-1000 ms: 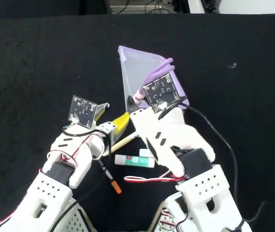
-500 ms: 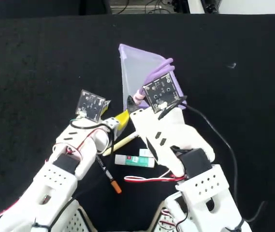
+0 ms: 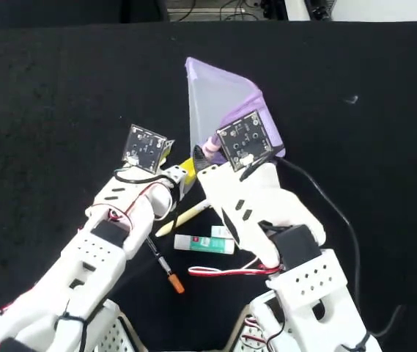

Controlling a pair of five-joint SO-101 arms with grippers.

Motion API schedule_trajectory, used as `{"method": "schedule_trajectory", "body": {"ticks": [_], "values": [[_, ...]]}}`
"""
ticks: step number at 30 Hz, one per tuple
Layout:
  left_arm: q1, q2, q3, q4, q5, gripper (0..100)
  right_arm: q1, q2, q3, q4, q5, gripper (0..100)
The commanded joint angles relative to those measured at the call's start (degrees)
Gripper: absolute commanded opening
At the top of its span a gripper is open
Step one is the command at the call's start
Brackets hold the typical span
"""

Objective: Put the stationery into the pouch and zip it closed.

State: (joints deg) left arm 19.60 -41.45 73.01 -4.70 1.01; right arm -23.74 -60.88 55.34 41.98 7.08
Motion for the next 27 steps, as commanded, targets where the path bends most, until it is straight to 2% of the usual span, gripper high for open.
{"method": "schedule_trajectory", "body": {"ticks": [1,4,8,14,21,24,27], "values": [[0.75,4.31,-4.18,-5.98,-1.14,10,-0.53,-1.80,-0.48,-1.32,-0.44,1.1],[0.40,6.95,-3.91,-9.05,-1.14,2,-0.53,-1.80,-0.57,-1.23,-0.26,1.1],[0.04,8.62,-3.65,-10.81,-1.14,3,-0.35,-1.80,-1.10,-0.26,0.00,1.1],[-5.67,8.53,-4.18,-10.73,-1.14,3,3.52,-1.89,-6.20,5.89,-0.35,1.1],[-8.48,8.97,-4.18,-10.46,-1.14,3,4.57,-1.89,-7.08,6.77,0.00,1.1],[-10.15,9.05,-4.18,-10.37,-1.14,3,7.12,-1.89,-8.31,7.47,0.00,1.1],[-11.82,9.05,-4.09,-10.37,-1.14,3,11.08,-1.89,-13.05,12.75,0.00,1.1]]}}
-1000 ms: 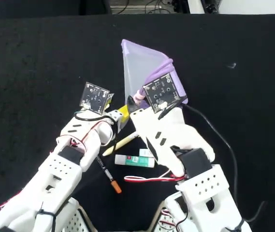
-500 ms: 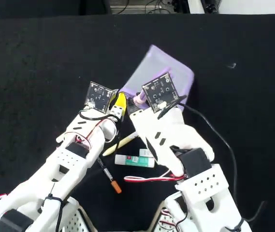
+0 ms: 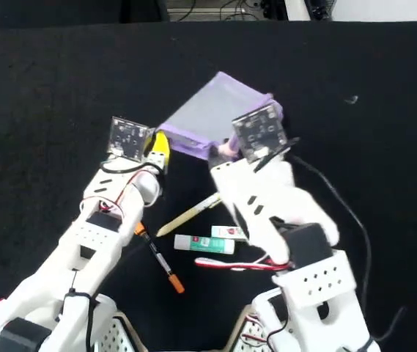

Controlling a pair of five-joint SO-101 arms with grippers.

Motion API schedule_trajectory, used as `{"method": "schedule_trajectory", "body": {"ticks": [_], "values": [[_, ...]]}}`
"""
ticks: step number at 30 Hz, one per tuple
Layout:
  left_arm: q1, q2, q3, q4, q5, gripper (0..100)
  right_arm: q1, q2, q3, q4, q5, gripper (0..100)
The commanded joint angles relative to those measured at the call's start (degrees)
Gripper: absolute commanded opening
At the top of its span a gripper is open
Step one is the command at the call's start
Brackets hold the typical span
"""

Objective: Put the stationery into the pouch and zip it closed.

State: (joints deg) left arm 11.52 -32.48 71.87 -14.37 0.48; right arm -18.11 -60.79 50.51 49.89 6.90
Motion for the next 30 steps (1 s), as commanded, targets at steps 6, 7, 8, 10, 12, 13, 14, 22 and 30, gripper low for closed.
{"method": "schedule_trajectory", "body": {"ticks": [6,7,8,10,12,13,14,22,30], "values": [[-4.88,0.09,-2.77,-0.70,-0.62,3,10.46,-1.98,-16.31,14.33,0.26,1.1],[-4.88,0.09,-2.68,-0.70,-0.62,3,10.73,-1.98,-16.75,14.86,0.26,1.1],[-4.88,0.09,-2.59,-0.70,-0.62,3,10.99,-1.98,-16.92,15.21,0.26,1.1],[-4.88,0.09,-2.51,-0.70,-0.62,3,11.69,-1.98,-16.92,15.21,0.35,1.1],[-4.88,0.09,-2.51,-0.70,-0.62,3,12.66,-1.98,-17.01,15.21,0.88,1.1],[-4.88,0.09,-2.42,-0.62,-0.62,3,13.27,-1.98,-17.36,15.21,1.41,1.1],[-4.88,0.09,-2.42,-0.62,-0.62,3,13.98,-2.15,-17.89,15.82,1.67,1.1],[-4.70,0.18,-2.42,-0.62,-0.62,3,16.97,-3.91,-22.29,21.63,1.93,1.1],[-1.98,0.18,-2.42,-0.53,-0.18,3,12.13,-3.65,-18.42,17.67,1.93,1.1]]}}
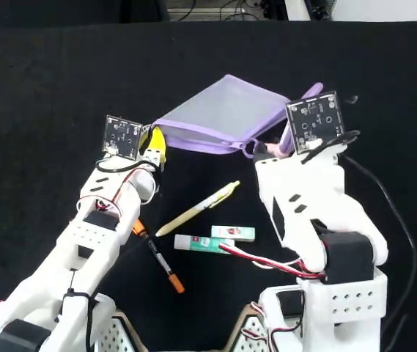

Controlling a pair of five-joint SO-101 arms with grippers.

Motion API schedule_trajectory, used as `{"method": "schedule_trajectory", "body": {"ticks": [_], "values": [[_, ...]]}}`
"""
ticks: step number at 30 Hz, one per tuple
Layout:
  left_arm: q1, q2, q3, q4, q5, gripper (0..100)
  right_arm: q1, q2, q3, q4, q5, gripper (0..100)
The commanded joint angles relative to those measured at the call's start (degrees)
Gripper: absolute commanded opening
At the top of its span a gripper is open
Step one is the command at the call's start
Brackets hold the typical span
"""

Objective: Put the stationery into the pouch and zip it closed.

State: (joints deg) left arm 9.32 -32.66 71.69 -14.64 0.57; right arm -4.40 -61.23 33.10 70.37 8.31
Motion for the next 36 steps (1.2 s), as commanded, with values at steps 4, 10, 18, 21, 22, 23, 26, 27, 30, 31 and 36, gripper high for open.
{"method": "schedule_trajectory", "body": {"ticks": [4,10,18,21,22,23,26,27,30,31,36], "values": [[6.29,0.44,-2.24,-0.26,-0.26,3,-4.04,-3.21,-0.75,-2.64,0.53,1.1],[12.88,5.36,-3.30,-0.26,1.76,18,-4.22,-3.21,-0.75,-2.55,0.53,1.1],[13.14,23.65,-14.37,-0.26,4.75,18,-4.22,-3.47,-0.66,-2.55,0.53,1.1],[13.76,24.88,-17.80,-0.26,6.51,17,-4.22,-3.47,-0.66,-2.55,0.53,1.1],[13.93,24.88,-18.95,-0.26,8.53,16,-4.22,-3.47,-0.66,-2.55,0.53,1.1],[13.93,24.88,-20.18,-0.26,10.81,16,-4.22,-3.47,-0.66,-2.55,0.53,1.1],[13.85,25.32,-23.52,-0.26,15.47,16,-4.22,-3.56,0.13,-2.90,0.53,1.1],[13.85,25.41,-24.04,-0.26,16.53,16,-4.22,-3.56,0.13,-2.90,0.53,1.1],[14.55,25.49,-24.31,-0.26,17.76,16,-4.22,-3.65,0.04,-2.55,1.58,1.1],[14.99,25.41,-24.31,-0.26,17.67,15,-4.31,-3.65,0.04,-2.55,1.85,1.1],[17.01,25.14,-24.66,-0.26,17.67,15,-4.31,-5.67,0.57,-2.81,1.93,1.1]]}}
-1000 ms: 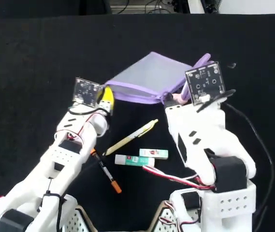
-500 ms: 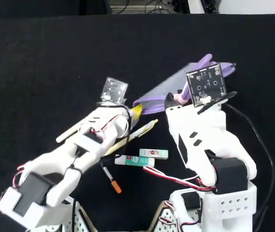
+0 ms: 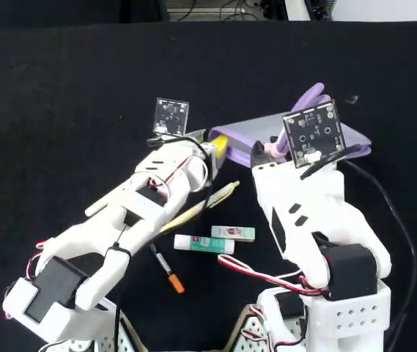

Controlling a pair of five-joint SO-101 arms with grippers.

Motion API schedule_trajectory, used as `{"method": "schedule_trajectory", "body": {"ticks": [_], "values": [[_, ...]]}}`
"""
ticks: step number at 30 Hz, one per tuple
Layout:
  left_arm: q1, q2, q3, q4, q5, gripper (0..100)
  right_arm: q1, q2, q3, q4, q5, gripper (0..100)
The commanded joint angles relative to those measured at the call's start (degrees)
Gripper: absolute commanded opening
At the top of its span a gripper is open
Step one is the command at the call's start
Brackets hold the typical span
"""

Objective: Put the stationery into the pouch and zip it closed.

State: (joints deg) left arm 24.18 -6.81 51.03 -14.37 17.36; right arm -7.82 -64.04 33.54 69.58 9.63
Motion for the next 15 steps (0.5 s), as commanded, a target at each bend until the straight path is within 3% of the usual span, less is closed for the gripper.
{"method": "schedule_trajectory", "body": {"ticks": [1,10,14,15], "values": [[2.77,-0.62,-4.26,-0.53,0.88,15,-0.88,-4.18,0.66,-2.11,0.70,1.1],[5.85,-0.26,-7.25,-0.53,0.88,15,-0.88,-13.32,5.49,-5.36,0.79,1.2],[5.49,-0.26,-7.25,-0.53,0.62,2,-0.88,-12.62,5.58,-5.45,0.79,1.5],[5.05,-0.44,-7.25,-0.53,0.62,4,-0.88,-12.44,5.49,-5.45,0.79,1.5]]}}
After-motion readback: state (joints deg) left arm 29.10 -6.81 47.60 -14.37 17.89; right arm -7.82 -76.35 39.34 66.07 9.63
